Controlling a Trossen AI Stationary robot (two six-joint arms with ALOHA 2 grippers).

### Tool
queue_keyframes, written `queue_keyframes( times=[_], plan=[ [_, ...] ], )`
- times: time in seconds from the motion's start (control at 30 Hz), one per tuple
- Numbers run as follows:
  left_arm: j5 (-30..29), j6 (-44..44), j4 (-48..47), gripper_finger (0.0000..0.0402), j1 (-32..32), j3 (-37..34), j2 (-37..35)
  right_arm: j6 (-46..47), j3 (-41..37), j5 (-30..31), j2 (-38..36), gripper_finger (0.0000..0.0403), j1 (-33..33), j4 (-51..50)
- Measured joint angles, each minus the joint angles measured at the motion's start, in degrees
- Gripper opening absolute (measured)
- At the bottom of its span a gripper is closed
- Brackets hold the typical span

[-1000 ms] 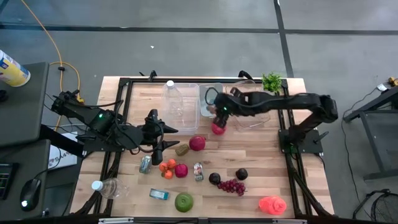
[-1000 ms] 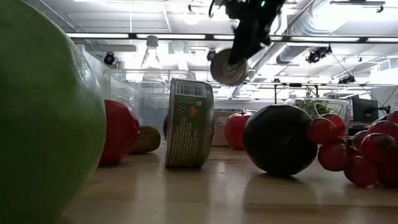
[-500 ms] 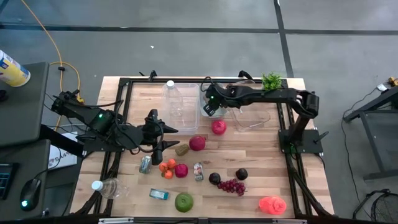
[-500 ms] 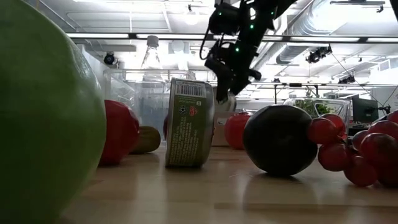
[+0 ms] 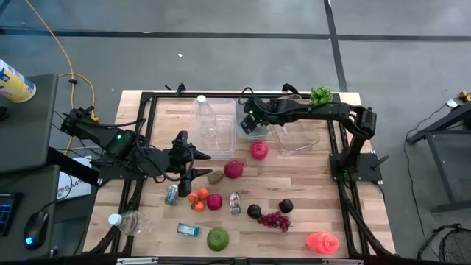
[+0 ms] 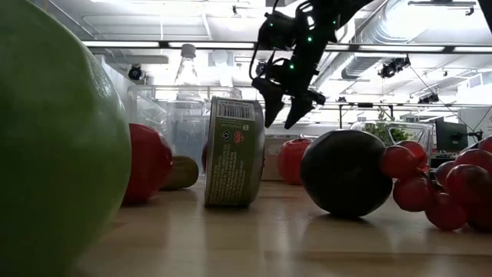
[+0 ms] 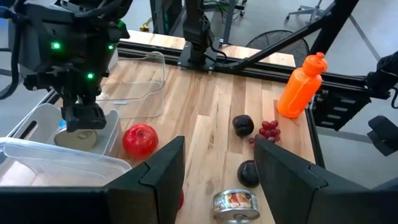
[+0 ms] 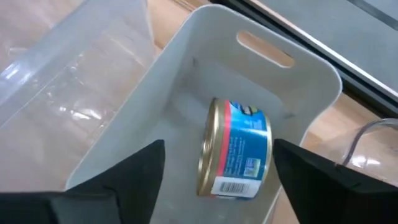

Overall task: Pick & Place Food Item
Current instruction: Put the apple into the right transparent bin

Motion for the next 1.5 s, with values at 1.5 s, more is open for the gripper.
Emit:
queue_keyframes(
  times=[1.5],
  plan=[
    [1.66,-0.39,-0.22,0.0182,-1.53,-0.02,1.46,-5.67,-5.68,0.09,-16.57,0.0255,26.12,-13.81]
  ],
)
